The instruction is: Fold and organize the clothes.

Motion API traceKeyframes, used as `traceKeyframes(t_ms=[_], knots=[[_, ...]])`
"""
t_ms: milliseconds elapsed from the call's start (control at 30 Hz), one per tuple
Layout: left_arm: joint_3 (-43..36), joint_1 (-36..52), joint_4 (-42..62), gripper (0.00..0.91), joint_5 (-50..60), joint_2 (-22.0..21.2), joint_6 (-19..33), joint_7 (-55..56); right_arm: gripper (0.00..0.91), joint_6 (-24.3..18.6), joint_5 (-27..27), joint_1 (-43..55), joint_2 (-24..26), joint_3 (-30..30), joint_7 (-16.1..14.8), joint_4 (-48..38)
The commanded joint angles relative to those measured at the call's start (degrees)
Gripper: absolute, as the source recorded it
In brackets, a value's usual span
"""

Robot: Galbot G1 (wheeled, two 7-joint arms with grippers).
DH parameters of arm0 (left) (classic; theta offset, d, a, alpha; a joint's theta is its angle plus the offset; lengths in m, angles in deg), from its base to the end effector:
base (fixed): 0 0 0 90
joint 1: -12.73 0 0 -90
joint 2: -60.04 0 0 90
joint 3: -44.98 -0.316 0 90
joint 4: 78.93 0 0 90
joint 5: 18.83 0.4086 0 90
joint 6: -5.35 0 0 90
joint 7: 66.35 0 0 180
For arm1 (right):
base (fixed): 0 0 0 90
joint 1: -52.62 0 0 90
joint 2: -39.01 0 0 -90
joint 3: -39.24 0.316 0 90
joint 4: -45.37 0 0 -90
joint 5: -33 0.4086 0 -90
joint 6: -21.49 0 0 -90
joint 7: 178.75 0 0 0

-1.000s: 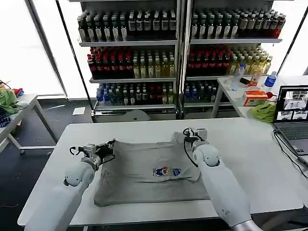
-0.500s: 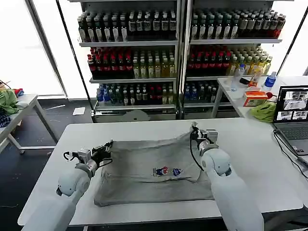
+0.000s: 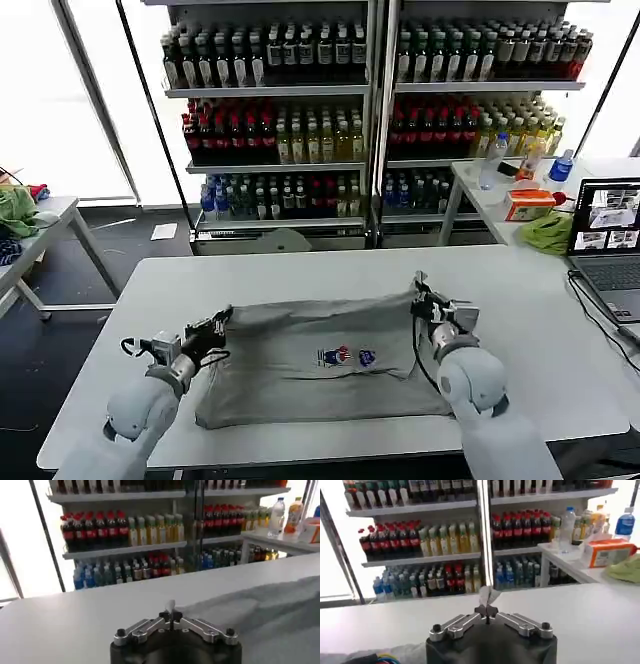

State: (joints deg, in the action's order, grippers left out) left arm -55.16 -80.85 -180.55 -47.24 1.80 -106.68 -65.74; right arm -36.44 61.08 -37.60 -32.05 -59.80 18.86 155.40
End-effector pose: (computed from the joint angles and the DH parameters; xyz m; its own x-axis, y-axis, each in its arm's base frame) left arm 0.3785 0.0631 -0.2599 -0.9100 0.2131 0.3557 0.2422 0.9695 0.0387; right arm 0.3784 -0.0001 -0.1876 -0.9520 -0.0261 0.3051 -0.0097 0.9984 0.0551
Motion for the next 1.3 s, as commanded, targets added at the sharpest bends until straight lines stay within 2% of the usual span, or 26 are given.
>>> traceKeyframes(t_ms=[33,433,600,800,1100,1200,1267,1300], knots=[[1.93,-4.90,-3.23,0.000,0.95,-0.07,0.23,-0.19,0.000,0.09,-0.46,-8.74,1.09,3.15,0.83,8.36],[3.31,-11.65,-5.95,0.000,3.90,-1.52,0.84,-1.13,0.000,-0.55,-1.55,-16.35,2.47,5.38,0.65,10.55],[3.76,-13.95,-5.78,0.000,5.11,-2.42,1.25,-1.72,0.000,-2.25,-4.80,-18.46,1.97,4.62,-0.14,8.89],[3.97,-14.65,-5.18,0.000,5.96,-3.01,1.52,-2.18,0.000,-3.43,-7.97,-18.91,1.16,2.11,-0.05,6.61],[3.49,-13.30,-3.15,0.000,7.14,-3.81,2.06,-2.47,0.000,-4.67,-10.05,-19.67,0.86,1.83,-0.29,3.29],[3.23,-12.64,-2.11,0.030,7.27,-3.92,2.24,-2.36,0.000,-4.89,-11.20,-20.33,0.98,1.52,-0.36,2.63],[3.13,-12.21,-1.73,0.141,7.44,-4.03,2.38,-2.27,0.000,-5.25,-11.73,-20.72,0.77,1.21,-0.43,2.24],[3.07,-12.16,-1.65,0.141,7.63,-4.07,2.39,-2.24,0.000,-5.40,-12.24,-20.90,0.51,0.97,-0.42,2.06]])
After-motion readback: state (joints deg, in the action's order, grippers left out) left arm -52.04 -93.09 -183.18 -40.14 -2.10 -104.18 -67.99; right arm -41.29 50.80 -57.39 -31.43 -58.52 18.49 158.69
